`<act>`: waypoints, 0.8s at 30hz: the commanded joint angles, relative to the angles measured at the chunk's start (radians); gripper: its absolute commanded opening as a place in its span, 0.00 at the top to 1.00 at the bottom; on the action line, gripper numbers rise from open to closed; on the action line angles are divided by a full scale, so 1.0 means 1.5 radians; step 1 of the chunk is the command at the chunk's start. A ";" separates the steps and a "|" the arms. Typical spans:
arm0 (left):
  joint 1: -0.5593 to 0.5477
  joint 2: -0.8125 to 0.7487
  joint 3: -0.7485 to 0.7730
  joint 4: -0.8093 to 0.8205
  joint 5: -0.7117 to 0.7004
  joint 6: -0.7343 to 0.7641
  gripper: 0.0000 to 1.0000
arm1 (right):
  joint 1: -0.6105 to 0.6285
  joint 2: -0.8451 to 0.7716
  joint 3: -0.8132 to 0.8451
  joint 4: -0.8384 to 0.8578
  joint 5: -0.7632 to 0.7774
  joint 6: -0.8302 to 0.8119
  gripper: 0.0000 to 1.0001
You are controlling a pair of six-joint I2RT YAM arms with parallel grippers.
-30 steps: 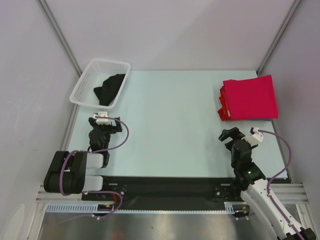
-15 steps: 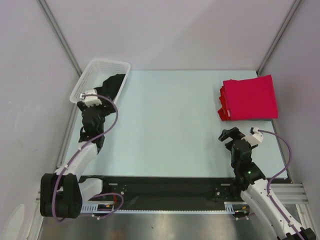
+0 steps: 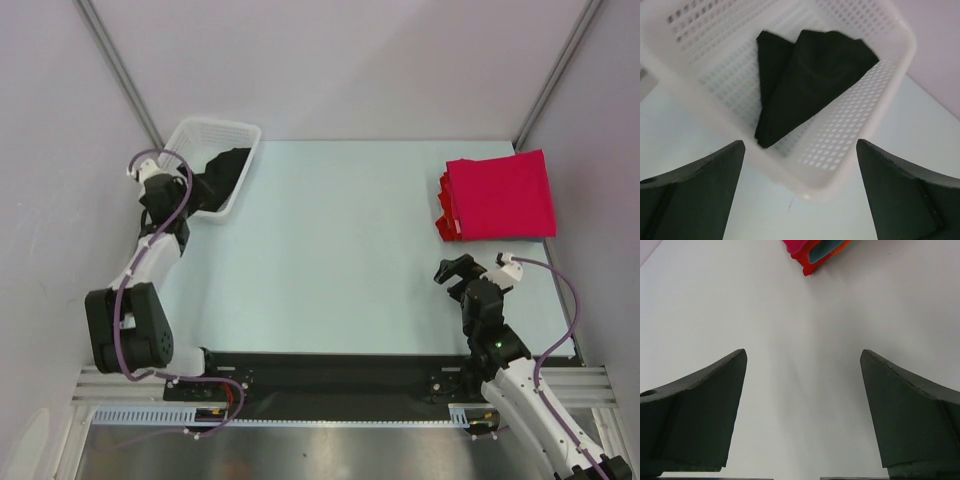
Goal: Fold and stack the t-shirts
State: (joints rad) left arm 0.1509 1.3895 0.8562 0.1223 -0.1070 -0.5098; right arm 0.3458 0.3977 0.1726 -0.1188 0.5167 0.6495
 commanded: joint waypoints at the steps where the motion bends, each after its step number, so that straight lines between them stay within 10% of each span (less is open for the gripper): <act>1: -0.001 0.056 0.127 0.000 0.066 -0.033 0.00 | 0.004 -0.005 0.016 0.037 -0.020 -0.025 0.00; 24: 0.000 0.582 0.657 -0.286 0.103 0.001 0.15 | 0.004 -0.005 0.013 0.049 -0.037 -0.030 0.00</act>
State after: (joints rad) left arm 0.1486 2.2364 1.7477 -0.2283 0.0555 -0.5465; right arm 0.3458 0.3977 0.1726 -0.0914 0.4641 0.6205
